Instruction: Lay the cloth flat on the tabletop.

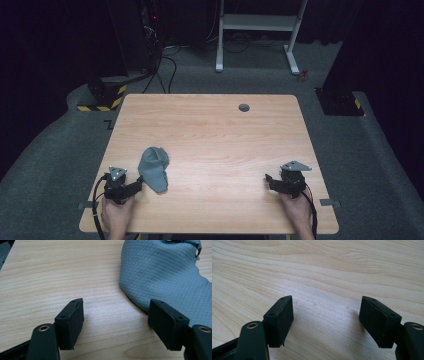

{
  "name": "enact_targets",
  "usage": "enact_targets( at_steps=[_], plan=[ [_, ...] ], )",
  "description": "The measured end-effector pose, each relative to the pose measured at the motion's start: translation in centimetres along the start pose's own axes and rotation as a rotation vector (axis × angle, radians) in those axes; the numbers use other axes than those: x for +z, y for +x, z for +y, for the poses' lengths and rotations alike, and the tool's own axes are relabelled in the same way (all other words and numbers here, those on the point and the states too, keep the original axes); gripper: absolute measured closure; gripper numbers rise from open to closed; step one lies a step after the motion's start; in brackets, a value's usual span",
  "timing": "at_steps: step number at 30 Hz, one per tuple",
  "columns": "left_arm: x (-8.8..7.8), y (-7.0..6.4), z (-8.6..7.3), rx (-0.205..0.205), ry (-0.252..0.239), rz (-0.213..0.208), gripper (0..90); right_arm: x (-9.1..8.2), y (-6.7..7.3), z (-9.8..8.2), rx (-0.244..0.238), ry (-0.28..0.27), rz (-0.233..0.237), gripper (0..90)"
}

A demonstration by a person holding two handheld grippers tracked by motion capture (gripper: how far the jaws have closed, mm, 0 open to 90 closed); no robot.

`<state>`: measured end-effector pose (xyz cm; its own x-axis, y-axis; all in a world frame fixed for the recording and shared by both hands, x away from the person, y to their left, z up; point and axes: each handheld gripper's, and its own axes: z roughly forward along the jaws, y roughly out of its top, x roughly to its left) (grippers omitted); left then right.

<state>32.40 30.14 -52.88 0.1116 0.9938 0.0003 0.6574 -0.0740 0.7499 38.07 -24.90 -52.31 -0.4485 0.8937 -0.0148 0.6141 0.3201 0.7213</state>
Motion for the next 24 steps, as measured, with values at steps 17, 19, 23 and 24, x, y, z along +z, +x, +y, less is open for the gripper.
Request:
enact_targets(
  at_steps=[17, 19, 23, 24],
  plan=[
    [0.01, -0.03, 0.04, 0.010, 0.008, -0.011, 27.0, -0.10, -0.03, -0.08, 0.003, 0.001, -0.001, 26.7],
    [-0.03, -0.03, 0.02, 0.000, 0.001, -0.014, 28.0, -0.10, -0.03, -0.08, 0.003, 0.001, -0.001, 26.7],
    [-0.20, -0.05, 0.01, -0.017, -0.019, -0.042, 27.9, -0.10, -0.03, -0.07, 0.003, 0.001, -0.001, 26.7],
    [-0.29, -0.20, 0.09, -0.024, -0.030, -0.052, 27.7, -0.10, -0.03, -0.07, 0.003, 0.001, -0.001, 26.7]
  ],
)
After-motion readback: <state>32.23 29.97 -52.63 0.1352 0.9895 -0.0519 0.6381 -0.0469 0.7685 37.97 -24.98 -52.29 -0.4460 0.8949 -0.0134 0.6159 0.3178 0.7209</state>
